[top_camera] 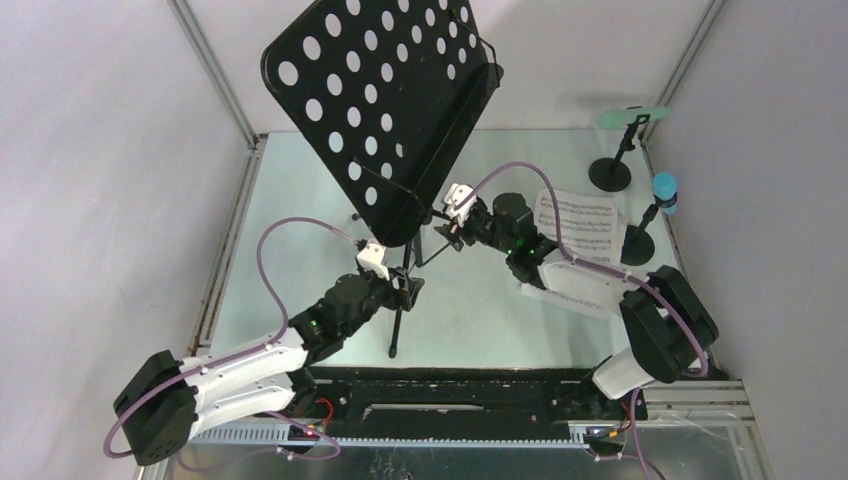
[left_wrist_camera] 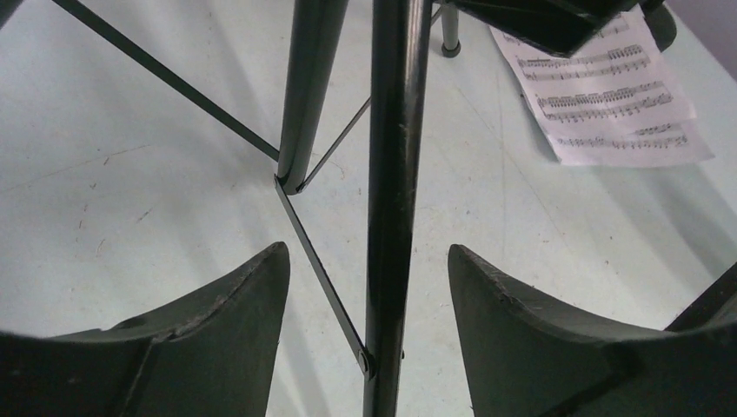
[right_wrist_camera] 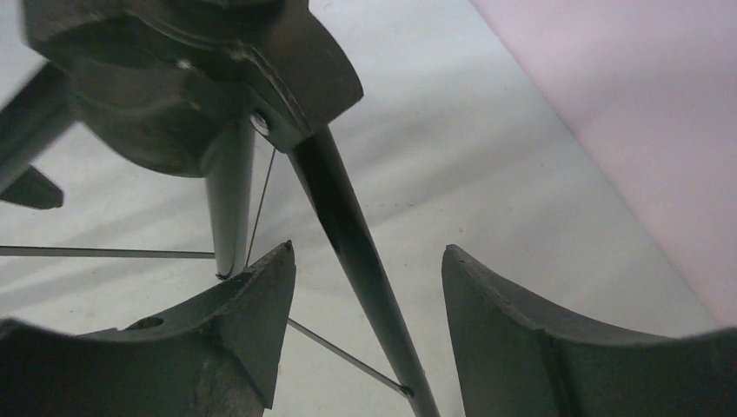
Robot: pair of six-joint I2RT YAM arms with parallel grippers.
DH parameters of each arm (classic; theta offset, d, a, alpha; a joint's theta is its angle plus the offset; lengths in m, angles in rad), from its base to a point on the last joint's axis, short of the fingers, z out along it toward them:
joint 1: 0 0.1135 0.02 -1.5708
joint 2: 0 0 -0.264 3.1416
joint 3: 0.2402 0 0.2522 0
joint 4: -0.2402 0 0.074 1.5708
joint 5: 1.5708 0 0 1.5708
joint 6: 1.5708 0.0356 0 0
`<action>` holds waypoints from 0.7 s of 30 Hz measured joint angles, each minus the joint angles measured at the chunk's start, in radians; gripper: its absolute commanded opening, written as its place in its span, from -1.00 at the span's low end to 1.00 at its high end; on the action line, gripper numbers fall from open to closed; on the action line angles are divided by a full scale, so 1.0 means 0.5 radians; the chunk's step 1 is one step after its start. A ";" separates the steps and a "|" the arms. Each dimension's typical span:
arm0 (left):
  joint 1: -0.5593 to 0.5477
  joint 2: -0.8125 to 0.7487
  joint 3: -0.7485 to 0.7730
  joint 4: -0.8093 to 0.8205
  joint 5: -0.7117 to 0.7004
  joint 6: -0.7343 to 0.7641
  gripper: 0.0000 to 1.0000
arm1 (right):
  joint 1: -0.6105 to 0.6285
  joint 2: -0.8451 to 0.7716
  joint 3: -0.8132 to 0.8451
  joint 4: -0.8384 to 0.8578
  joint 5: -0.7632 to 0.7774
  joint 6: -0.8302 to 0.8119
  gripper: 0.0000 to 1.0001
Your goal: Pack up the instrument practice props
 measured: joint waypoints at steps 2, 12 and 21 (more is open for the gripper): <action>-0.013 0.035 0.000 0.022 -0.006 0.013 0.38 | 0.000 0.072 0.004 0.051 0.020 -0.008 0.27; -0.034 0.107 0.000 0.123 -0.114 0.041 -0.30 | -0.002 0.250 0.002 0.220 0.114 -0.095 -0.70; -0.062 0.182 0.015 0.257 -0.132 0.162 -1.00 | 0.060 0.223 -0.119 0.457 0.232 -0.091 -1.00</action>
